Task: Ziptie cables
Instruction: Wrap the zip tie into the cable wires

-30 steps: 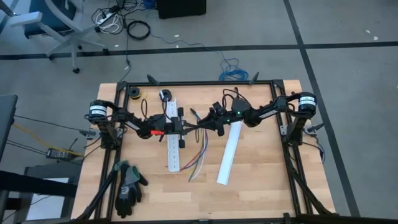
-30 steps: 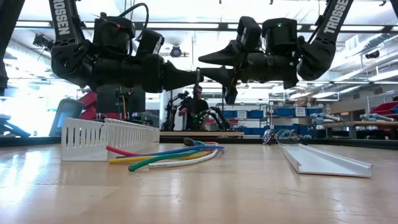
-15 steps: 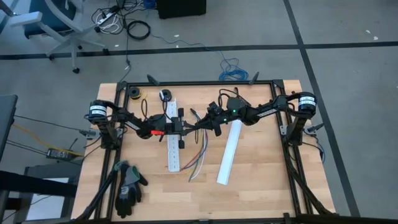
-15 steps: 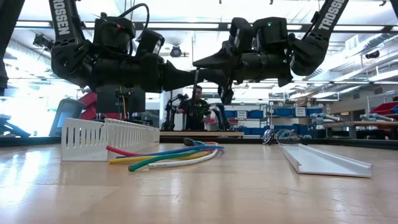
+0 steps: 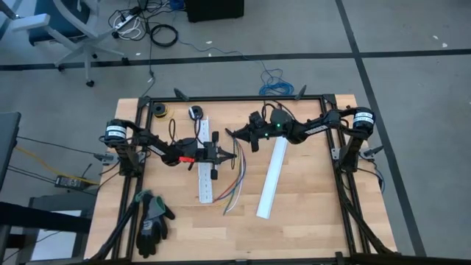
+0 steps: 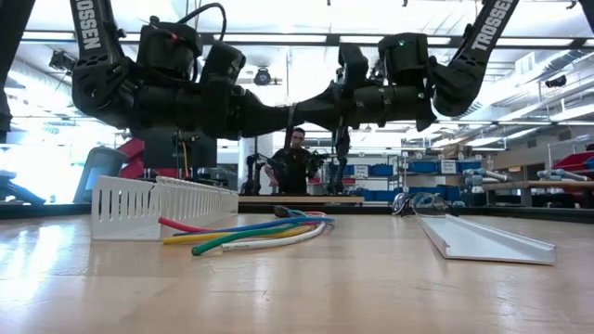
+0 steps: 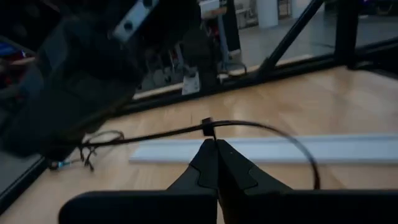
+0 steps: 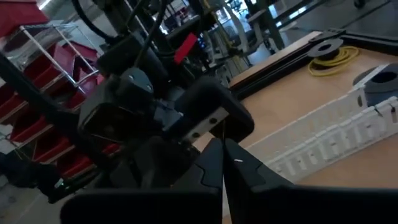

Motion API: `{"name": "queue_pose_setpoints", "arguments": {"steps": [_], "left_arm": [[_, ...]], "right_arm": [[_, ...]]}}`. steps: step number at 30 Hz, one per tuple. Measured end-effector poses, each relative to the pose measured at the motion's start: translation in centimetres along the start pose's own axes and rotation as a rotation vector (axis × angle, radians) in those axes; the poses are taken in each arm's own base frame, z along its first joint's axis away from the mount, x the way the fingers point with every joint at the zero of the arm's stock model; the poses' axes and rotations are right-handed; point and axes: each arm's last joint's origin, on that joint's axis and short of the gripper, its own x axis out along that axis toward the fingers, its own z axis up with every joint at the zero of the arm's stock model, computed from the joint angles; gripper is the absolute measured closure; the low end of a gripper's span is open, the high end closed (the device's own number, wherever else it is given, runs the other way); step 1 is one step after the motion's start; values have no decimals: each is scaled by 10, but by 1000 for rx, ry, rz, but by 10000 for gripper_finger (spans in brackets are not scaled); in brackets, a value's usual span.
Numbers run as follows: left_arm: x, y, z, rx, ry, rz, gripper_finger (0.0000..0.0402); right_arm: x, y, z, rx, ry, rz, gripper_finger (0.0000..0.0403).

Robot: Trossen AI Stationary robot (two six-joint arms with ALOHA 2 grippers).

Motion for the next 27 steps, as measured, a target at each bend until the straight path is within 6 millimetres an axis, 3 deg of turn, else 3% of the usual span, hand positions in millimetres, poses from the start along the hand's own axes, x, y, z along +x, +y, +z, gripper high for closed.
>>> {"name": "queue_pose_setpoints", "arguments": {"steps": [7, 13, 19, 27], "left_arm": [[0, -1, -2, 1, 18, -1, 401], [-5, 0, -3, 5, 9, 37, 401], [-28, -1, -3, -23, -100, 119, 401], [-47, -4, -11, -53, -90, 124, 401]], "right_arm": [[0, 3, -3, -18, 78, 112, 384], [-1, 0, -14, 10, 196, 113, 322], [-3, -6, -20, 35, 262, 77, 262], [-8, -15, -15, 67, 258, 64, 256]]}}
